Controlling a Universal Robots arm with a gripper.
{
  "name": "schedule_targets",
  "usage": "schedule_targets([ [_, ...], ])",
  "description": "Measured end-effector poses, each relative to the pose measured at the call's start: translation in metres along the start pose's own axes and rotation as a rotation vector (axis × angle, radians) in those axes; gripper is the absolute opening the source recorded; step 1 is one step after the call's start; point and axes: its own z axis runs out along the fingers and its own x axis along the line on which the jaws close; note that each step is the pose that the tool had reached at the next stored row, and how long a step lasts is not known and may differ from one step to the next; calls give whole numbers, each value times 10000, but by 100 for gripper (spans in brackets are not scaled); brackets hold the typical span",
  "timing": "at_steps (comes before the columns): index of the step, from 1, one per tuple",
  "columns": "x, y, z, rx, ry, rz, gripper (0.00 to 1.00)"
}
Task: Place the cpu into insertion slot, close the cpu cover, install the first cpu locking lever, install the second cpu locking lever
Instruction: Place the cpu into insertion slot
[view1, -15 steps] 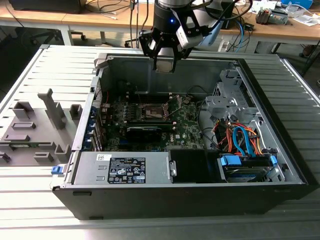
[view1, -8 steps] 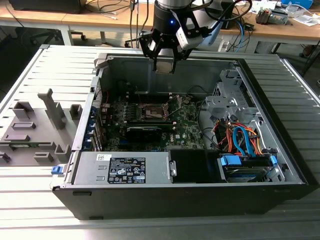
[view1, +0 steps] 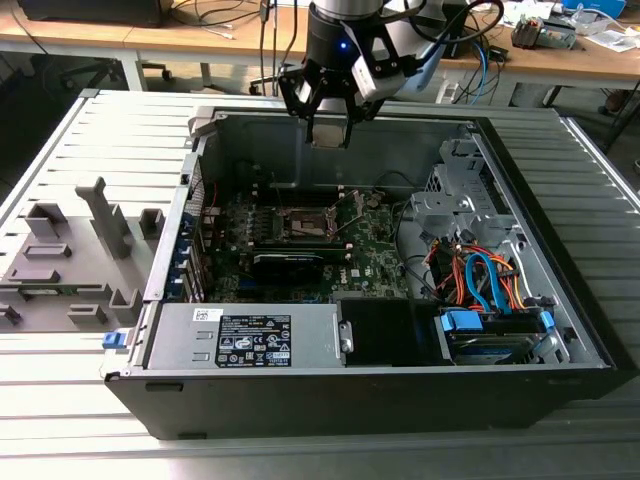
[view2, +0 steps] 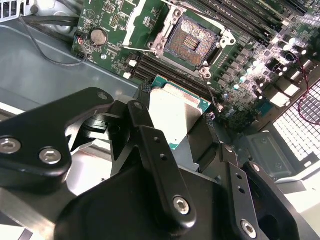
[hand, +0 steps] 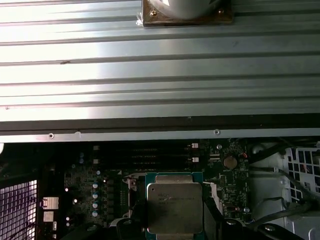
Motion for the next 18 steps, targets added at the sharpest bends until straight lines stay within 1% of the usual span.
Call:
schedule_targets([
  [18,-1,-21,48,0,1,0,54],
])
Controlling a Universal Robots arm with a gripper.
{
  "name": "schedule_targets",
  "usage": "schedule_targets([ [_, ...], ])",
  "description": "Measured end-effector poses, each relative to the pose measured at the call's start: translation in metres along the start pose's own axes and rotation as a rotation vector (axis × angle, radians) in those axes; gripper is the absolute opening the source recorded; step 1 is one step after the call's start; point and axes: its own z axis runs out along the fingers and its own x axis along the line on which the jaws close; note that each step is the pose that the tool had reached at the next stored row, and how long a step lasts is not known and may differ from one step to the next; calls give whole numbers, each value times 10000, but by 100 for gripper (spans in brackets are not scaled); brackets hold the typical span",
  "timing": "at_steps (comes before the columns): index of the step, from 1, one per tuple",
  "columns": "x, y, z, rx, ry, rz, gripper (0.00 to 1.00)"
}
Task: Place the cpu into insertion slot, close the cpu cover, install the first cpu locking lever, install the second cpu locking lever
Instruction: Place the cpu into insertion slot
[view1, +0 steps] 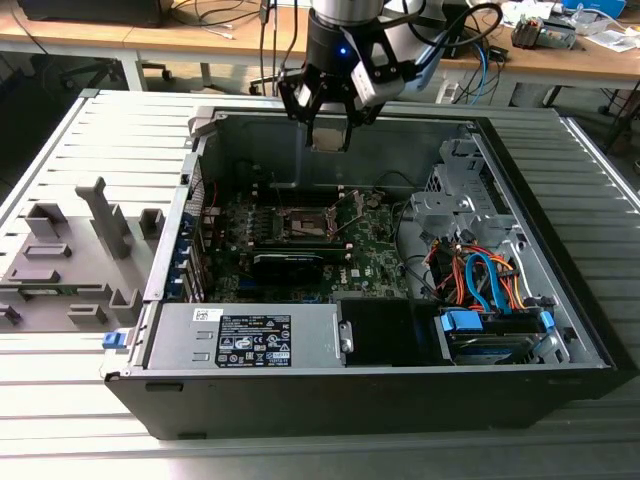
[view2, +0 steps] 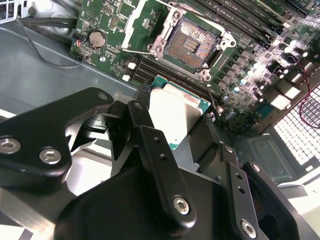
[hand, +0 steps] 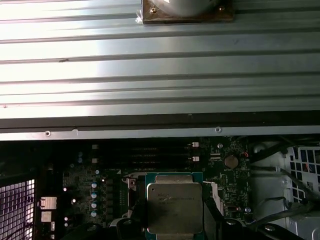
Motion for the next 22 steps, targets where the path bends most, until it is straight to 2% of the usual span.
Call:
schedule_targets([
  [22,-1,-15,49,-1,0,0,54],
])
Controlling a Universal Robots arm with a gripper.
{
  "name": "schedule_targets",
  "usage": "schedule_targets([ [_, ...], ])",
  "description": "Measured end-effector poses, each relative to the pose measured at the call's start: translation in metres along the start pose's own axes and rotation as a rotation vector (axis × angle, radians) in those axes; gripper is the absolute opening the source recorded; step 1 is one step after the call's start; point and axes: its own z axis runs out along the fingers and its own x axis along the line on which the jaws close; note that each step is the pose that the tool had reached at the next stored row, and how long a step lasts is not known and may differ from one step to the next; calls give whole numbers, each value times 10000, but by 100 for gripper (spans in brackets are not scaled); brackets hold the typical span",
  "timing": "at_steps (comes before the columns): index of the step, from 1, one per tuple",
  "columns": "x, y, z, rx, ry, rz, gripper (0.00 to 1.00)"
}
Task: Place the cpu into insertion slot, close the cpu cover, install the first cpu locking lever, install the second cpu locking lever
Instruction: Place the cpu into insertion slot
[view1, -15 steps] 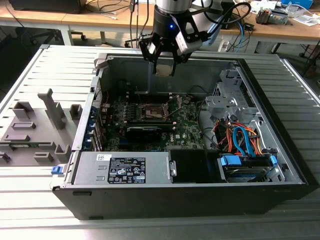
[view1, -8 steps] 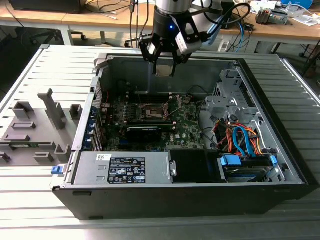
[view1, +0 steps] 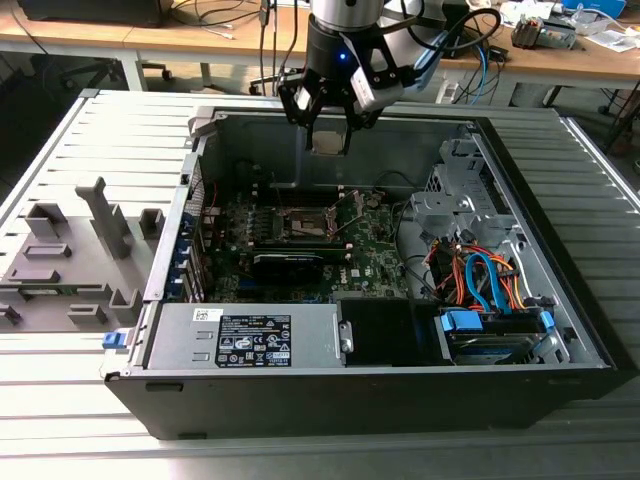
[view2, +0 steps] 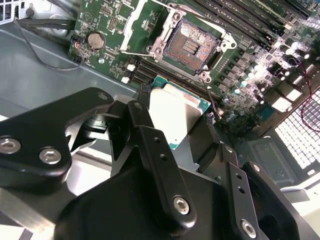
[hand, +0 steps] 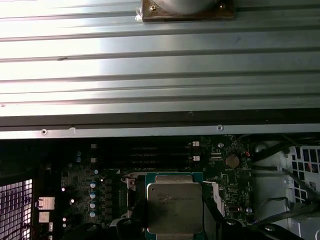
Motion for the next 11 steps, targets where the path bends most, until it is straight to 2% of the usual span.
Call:
schedule_targets([
  [11,-1,-7,21,0,-1,0,54],
])
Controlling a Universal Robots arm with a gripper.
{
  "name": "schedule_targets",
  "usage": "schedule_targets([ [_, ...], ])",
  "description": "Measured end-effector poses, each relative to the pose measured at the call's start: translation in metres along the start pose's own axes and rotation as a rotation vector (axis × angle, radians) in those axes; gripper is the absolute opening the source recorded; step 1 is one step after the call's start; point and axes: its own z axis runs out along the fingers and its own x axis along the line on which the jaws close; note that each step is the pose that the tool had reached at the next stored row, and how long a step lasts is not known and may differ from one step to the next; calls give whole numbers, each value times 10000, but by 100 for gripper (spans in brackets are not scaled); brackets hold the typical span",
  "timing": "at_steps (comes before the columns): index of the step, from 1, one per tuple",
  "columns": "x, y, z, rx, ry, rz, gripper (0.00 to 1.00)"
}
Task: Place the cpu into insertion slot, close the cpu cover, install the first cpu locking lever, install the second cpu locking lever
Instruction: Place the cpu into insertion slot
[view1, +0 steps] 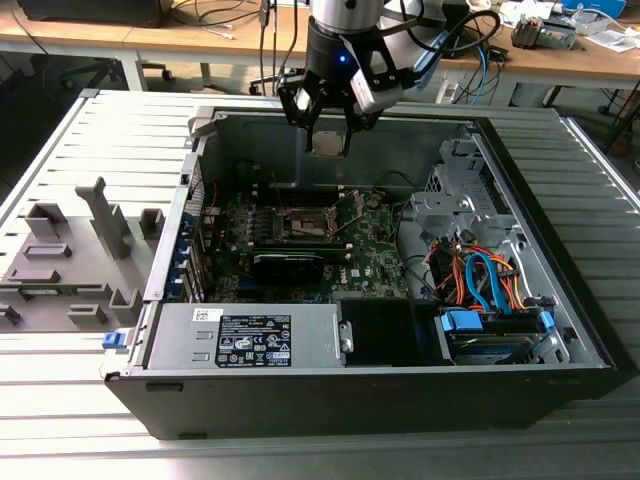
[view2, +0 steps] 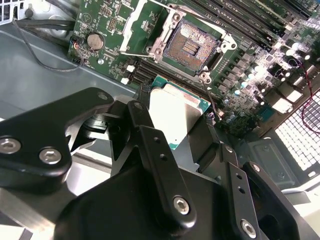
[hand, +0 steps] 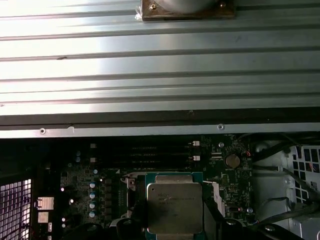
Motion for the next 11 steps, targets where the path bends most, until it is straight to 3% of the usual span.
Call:
schedule_targets([
  [11,0,-6,23,1,1,0,54],
])
